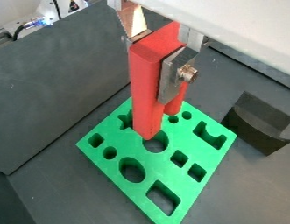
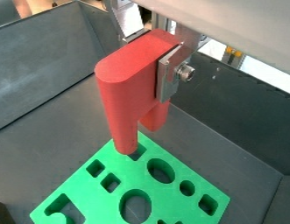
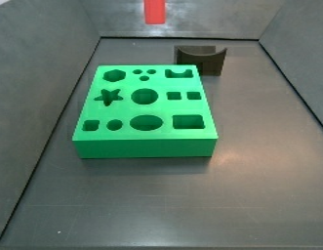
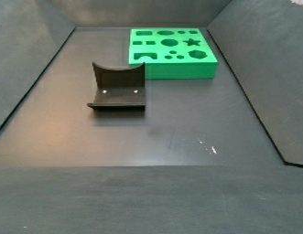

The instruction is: Insert the square-circle object.

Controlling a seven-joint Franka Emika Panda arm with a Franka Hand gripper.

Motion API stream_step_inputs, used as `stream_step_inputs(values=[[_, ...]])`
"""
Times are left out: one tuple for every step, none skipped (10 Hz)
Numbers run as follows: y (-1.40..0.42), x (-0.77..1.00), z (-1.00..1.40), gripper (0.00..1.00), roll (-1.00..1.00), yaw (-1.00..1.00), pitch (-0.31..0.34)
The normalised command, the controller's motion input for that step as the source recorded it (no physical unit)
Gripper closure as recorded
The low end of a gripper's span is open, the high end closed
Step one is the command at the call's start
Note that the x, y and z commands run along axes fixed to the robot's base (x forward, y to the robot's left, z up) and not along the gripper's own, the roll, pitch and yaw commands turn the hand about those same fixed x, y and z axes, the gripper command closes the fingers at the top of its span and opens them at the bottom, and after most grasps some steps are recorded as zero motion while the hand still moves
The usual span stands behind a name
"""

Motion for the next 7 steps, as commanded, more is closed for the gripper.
stream_step_inputs(values=[[0.0, -0.15, 0.0, 1.0, 0.01, -0.94, 0.0], [0.0, -0.1, -0.01, 1.0, 0.0, -1.0, -0.006], [0.0, -0.07, -0.25, 1.0, -0.01, -0.99, -0.056], [-0.01, -0.1, -0.33, 1.0, -0.04, -0.95, -0.073], [-0.02, -0.12, -0.41, 1.0, -0.06, -0.93, -0.094], [-0.06, -0.17, -0.45, 1.0, -0.07, -0.88, -0.109], [-0.11, -0.2, -0.57, 1.0, -0.1, -0.83, -0.143]])
